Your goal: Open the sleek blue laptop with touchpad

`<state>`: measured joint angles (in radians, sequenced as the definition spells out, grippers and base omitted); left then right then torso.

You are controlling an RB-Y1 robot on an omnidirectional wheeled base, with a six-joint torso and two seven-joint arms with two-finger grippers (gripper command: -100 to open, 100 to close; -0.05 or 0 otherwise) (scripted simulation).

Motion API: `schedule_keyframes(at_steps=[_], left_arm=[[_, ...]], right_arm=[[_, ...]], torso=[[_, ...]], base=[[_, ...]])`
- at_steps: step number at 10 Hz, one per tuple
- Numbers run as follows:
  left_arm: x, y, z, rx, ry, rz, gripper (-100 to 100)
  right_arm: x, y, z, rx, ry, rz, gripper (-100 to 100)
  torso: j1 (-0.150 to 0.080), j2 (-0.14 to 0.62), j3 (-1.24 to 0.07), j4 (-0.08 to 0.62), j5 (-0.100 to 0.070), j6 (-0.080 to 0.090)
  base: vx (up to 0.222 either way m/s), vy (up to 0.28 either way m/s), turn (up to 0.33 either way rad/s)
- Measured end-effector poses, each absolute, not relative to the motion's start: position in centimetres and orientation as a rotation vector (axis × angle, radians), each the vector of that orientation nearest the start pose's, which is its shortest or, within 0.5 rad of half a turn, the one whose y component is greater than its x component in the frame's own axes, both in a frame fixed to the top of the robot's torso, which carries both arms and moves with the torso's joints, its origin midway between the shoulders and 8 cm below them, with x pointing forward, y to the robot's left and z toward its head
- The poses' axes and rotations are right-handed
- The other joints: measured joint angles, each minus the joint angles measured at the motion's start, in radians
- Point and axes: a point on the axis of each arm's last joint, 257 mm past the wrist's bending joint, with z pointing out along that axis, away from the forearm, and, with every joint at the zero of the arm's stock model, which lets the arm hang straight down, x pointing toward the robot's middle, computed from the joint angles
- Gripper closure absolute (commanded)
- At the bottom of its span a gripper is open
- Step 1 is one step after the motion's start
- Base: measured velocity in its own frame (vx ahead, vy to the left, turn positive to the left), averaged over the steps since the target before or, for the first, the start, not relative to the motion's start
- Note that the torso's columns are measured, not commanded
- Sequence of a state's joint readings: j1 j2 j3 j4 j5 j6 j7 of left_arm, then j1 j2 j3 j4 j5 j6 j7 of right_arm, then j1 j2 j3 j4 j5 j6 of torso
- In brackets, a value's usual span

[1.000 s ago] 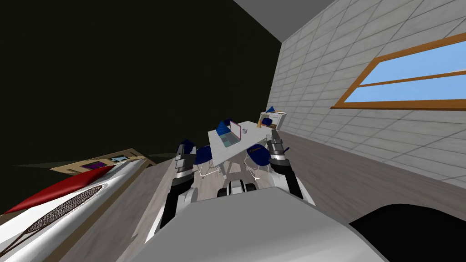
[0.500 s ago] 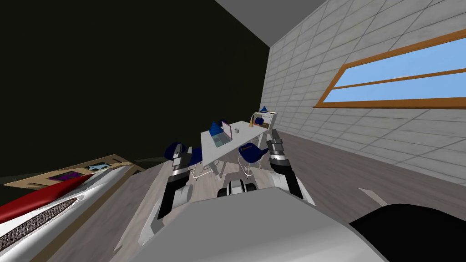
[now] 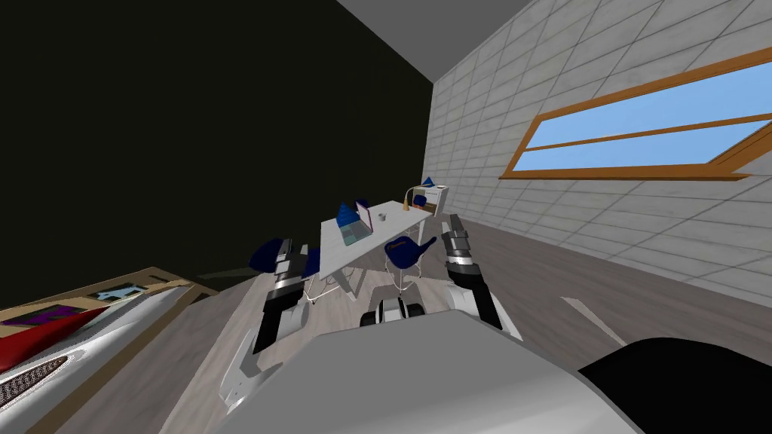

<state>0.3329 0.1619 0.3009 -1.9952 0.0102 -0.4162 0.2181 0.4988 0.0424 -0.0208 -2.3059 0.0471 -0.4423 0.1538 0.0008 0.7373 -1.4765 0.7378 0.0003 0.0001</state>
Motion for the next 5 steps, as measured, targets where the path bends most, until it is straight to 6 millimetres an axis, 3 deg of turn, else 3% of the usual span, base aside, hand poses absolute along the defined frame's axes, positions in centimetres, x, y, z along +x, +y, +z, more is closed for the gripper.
schedule_keyframes(at_steps=[2, 5], left_arm=[[39.9, 42.3, -3.7, -0.817, 0.704, -1.146, -100], [40.3, 46.5, -4.2, -0.851, 0.682, -1.088, -100]], right_arm=[[34.7, -28.7, 2.5, 0.623, 0.663, 1.1, 0], [34.7, -28.6, 2.5, 0.623, 0.662, 1.1, 0]], torso=[[0.001, 0.001, 0.0, 0.0, 0.0, 0.0], [-0.008, -0.001, -0.001, 0.0, -0.002, 0.001]], base=[[-0.018, -0.126, -0.119], [-0.003, -0.221, -0.161]])
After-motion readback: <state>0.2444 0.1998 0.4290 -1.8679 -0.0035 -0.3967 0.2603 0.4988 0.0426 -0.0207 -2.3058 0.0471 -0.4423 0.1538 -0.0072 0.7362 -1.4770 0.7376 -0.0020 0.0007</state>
